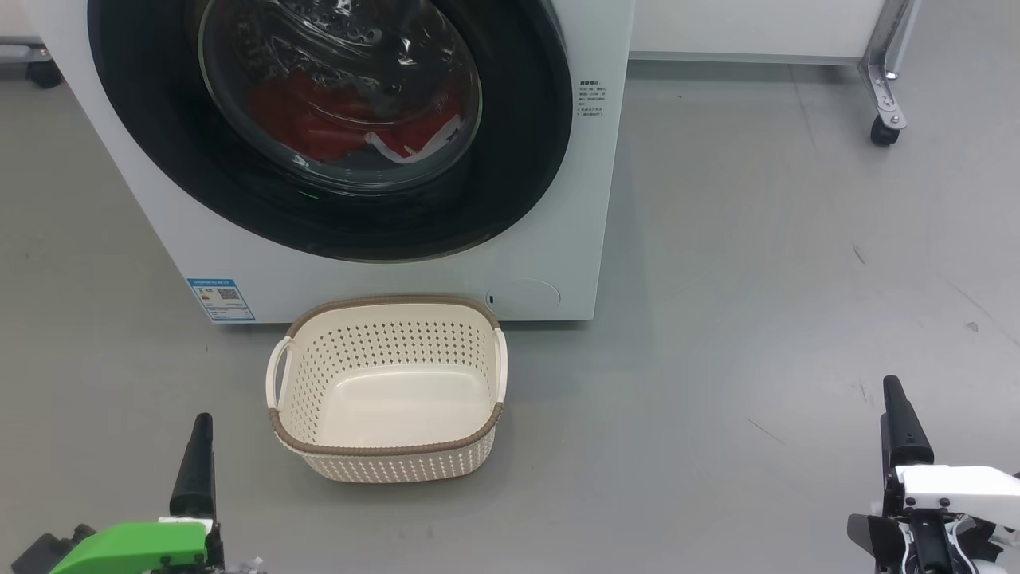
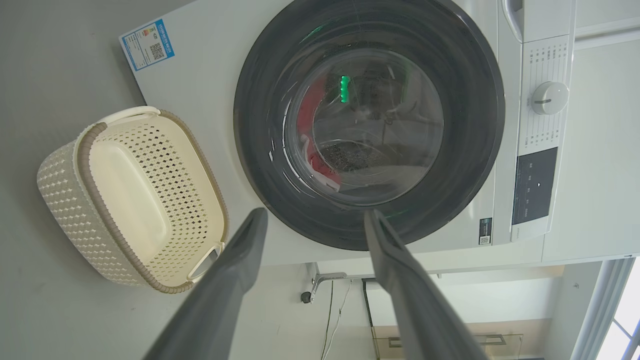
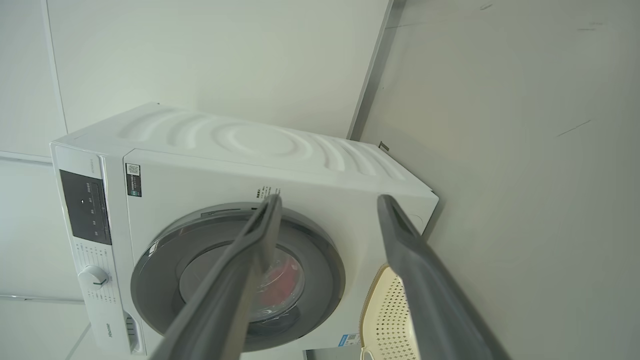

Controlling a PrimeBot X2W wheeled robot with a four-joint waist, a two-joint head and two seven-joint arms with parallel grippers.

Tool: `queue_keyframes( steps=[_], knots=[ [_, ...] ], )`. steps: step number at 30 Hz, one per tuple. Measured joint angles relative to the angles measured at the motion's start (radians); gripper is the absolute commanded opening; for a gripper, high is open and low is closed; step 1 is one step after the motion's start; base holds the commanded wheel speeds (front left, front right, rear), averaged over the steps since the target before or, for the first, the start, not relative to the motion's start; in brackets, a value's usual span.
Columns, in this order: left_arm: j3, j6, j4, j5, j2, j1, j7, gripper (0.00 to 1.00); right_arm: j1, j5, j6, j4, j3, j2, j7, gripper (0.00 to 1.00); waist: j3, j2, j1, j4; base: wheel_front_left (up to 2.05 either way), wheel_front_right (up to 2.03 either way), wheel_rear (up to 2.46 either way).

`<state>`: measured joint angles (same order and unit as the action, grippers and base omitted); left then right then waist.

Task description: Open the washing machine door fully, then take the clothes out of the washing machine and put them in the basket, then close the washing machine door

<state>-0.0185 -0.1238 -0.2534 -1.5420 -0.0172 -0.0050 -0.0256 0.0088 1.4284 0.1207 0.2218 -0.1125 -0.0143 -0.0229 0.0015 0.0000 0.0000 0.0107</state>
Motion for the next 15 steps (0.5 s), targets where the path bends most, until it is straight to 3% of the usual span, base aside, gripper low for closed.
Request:
queue_keyframes(
  steps=[7,15],
  knots=[
    [-0.014,0.000,0.044,0.047,0.000,-0.002,-0.021,1.00,-0.001,-0.092,0.000,-0.035,0.005,-0.001,-0.018,1.00,-0.005,0.0000,0.0000,0.003,0.00,0.00,0.00],
    [-0.004,0.000,0.100,0.185,-0.011,-0.007,-0.048,1.00,-0.009,-0.246,-0.010,-0.088,0.031,-0.019,-0.048,1.00,-0.012,0.0000,0.0000,0.006,0.00,0.00,0.00]
  ],
)
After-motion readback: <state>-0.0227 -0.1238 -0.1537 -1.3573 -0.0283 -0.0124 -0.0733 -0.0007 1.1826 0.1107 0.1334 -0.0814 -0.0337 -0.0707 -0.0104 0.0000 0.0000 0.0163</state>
